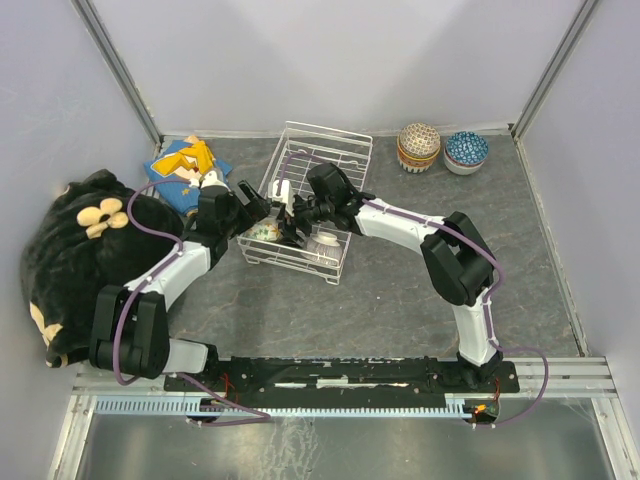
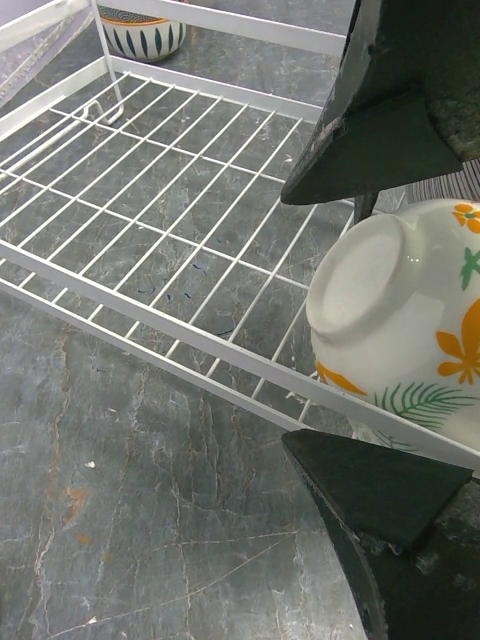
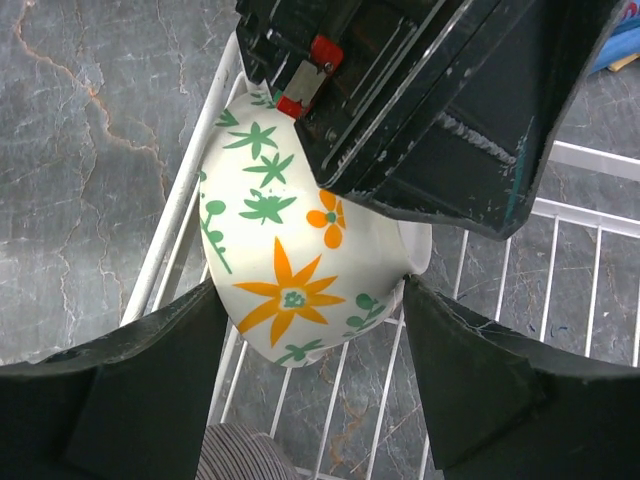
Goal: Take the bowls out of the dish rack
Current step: Pick up the bowl from the dish rack.
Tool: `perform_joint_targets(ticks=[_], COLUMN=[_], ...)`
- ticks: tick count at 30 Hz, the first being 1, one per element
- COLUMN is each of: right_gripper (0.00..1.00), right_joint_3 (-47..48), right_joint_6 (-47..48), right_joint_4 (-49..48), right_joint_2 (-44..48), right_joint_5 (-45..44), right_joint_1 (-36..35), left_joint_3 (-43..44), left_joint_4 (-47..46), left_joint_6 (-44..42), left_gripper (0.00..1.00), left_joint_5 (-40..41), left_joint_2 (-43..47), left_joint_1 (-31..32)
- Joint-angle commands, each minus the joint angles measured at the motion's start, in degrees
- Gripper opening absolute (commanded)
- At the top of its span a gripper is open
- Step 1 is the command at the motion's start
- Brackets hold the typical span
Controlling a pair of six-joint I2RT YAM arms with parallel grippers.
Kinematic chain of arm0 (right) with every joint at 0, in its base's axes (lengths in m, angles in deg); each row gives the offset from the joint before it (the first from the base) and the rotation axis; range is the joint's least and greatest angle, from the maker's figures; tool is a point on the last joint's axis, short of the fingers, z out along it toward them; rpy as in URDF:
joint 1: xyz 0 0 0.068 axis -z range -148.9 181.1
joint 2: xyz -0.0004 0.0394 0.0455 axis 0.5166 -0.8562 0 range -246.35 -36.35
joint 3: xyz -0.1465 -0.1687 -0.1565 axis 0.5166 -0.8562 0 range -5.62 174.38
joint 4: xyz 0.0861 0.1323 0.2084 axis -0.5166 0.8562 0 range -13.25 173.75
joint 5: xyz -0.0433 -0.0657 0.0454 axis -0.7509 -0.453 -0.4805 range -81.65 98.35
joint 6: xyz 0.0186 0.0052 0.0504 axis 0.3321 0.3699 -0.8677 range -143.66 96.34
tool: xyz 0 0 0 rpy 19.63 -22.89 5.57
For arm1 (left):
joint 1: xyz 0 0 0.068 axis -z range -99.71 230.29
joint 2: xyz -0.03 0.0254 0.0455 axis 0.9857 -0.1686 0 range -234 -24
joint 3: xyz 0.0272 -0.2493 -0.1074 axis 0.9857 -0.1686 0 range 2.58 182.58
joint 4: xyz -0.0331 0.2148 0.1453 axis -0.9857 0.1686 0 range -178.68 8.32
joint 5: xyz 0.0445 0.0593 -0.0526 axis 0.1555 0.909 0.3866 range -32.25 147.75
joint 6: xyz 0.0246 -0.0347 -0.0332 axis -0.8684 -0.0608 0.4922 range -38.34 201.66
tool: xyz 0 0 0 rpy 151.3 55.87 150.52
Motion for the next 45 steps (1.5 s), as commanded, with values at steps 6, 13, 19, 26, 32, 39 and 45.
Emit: perform_joint_targets(ticks=[6,13,19,26,32,39,45], right_gripper=[0.76,0.75,0.73,0.71,0.71,0.71,0.71], right_joint_3=[-0.8,-0.9,-1.3,-1.1,-1.9,-3.2,-4.8], right_joint_6=[-1.5,-1.9,-2.5,-4.4,-4.9,-5.3,-6.6], right_joint_4=[-7.4,-7.9,-8.9,-9.9,-10.9,-12.4,-15.2], right_joint_2=[0.9,1.0,1.1,0.8,1.2,2.2,3.0], right_joint_5=[-3.3,-3.9,-4.3,-5.1,-5.6,-7.2,-9.0], right_joint_1=[-0.2,-0.1,0.0,0.6,0.8,0.9,1.0], left_joint_3=[1.8,1.6,1.3,1.3,1.6,2.3,3.4], left_joint_4=[-2.8,-2.8,-2.9,-3.4,-4.2,-4.9,-5.3], left_joint_6=[-2.4,-2.5,-2.7,-2.6,-2.3,-2.0,-2.1], left_gripper=[0.99,0.99,0.99,0.99,0.99,0.99,0.99], left_joint_5=[-1.7,-1.9,-1.9,-2.2,-2.6,-2.8,-2.7], left_joint_2=[-1.1,-1.3,-1.5,-2.2,-3.4,-4.4,-6.0], left_joint_1=[-0.1,-0.2,-0.1,-0.2,-0.2,-0.2,-0.2])
